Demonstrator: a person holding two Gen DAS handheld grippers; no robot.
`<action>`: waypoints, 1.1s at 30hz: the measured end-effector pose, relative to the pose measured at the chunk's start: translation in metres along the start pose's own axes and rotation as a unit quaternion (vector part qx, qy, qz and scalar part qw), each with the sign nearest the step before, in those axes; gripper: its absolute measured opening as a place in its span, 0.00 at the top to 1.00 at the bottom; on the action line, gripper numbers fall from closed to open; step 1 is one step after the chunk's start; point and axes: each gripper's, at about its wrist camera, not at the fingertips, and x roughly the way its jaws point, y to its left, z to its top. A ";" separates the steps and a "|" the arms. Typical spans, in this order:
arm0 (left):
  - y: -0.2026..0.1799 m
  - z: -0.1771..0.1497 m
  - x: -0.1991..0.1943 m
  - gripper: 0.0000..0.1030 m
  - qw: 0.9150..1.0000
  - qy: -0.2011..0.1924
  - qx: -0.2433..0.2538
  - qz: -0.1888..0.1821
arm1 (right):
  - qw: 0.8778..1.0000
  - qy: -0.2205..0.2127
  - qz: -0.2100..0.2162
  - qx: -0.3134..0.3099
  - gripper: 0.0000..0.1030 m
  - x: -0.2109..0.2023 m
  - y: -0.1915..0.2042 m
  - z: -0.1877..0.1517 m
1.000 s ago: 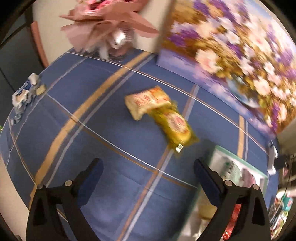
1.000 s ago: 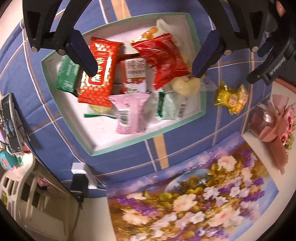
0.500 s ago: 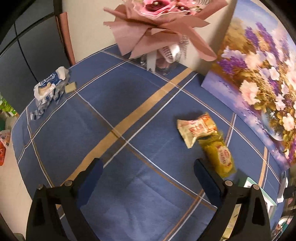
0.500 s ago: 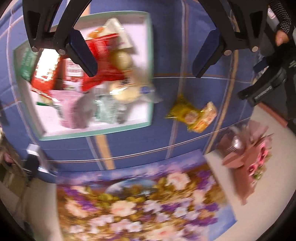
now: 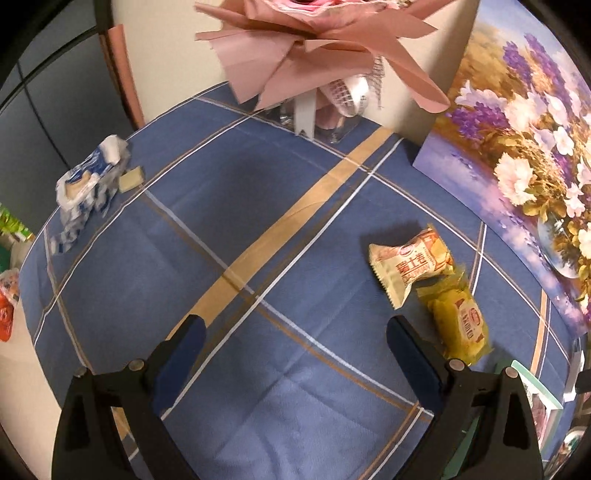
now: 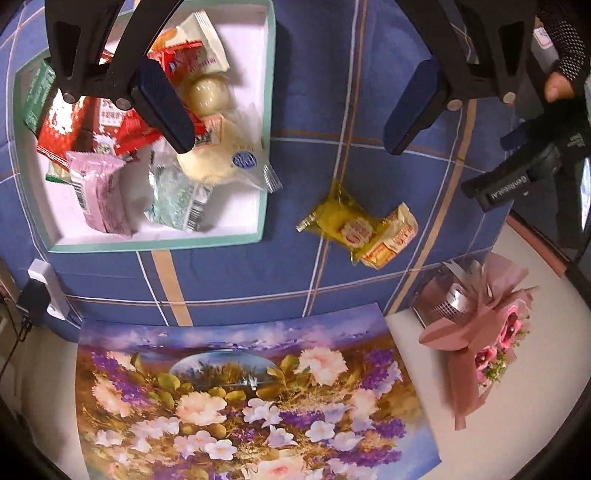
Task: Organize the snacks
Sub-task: 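Move both open grippers back to the yellow bread and cream packet, then grasp the cream packet with the left gripper while the right grasps the yellow-wrapped bread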
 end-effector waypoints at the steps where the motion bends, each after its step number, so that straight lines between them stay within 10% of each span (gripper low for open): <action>1: -0.003 0.002 0.001 0.04 1.000 -0.002 0.005 -0.002 | 1.000 -0.002 0.001 0.001 0.00 0.002 0.001 0.002; 33: -0.068 0.028 0.063 0.04 0.990 -0.006 0.120 -0.080 | 0.996 0.007 0.012 -0.089 0.06 0.094 0.065 0.025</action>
